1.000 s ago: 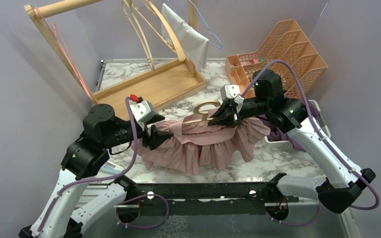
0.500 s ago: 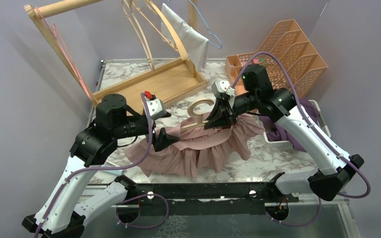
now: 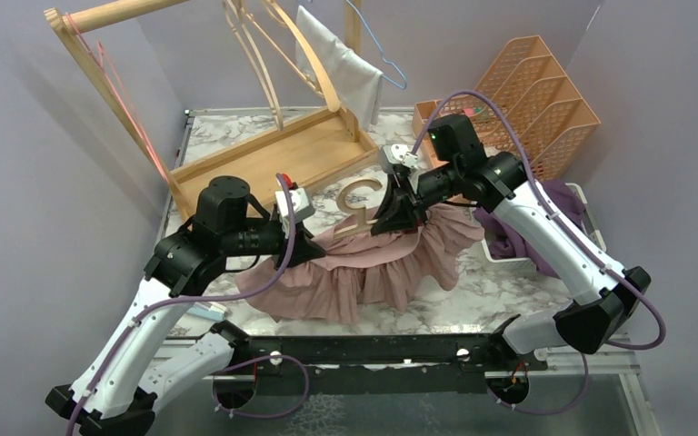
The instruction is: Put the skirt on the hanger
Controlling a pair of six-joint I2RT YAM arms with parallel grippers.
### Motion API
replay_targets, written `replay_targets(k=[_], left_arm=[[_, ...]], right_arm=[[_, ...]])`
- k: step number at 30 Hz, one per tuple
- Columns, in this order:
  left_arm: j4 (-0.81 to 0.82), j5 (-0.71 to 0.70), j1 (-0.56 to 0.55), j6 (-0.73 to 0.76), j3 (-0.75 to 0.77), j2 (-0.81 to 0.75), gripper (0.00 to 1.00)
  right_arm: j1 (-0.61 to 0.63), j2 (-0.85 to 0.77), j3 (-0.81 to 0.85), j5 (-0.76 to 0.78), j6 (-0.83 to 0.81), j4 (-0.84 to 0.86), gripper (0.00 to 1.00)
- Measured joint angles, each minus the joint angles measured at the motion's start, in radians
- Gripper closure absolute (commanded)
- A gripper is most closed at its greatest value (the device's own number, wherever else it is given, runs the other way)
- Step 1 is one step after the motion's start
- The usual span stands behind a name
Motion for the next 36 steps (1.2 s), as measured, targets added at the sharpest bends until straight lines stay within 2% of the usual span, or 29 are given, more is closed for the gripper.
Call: replay_targets(k=[2, 3, 8, 16, 22, 28, 36], left_arm=[[0.012, -0.024, 0.0, -0.014, -0.011, -0.012, 1.0], [0.013, -0.047, 0.0, -0.028, -0.016, -0.02, 1.0], [0.011, -0.212, -0.002, -0.139, -0.053, -0.065, 1.0], [-0.006, -0.51, 0.001, -0.303, -0.072, -0.188, 1.0], [-0.032, -0.703, 0.001, -0.352, -0.071, -0.234, 1.0], [-0.147, -0.876, 0.001, -0.415, -0.056, -0.194, 1.0], [-0.208, -1.155, 0.001, -0.537, 0.046, -0.126, 1.0]], right_arm=[[0.0, 0.0, -0.006, 0.0, 0.033, 0.024, 0.57], [0.001, -0.001, -0.011, -0.001, 0.06, 0.053, 0.52], [0.005, -0.035, -0.11, 0.053, 0.202, 0.297, 0.43], [0.006, -0.168, -0.352, 0.304, 0.41, 0.694, 0.43], [0.006, -0.237, -0.444, 0.517, 0.522, 0.912, 0.43], [0.006, -0.256, -0.453, 0.628, 0.552, 1.009, 0.43], [0.006, -0.256, -0.453, 0.668, 0.564, 1.015, 0.43]])
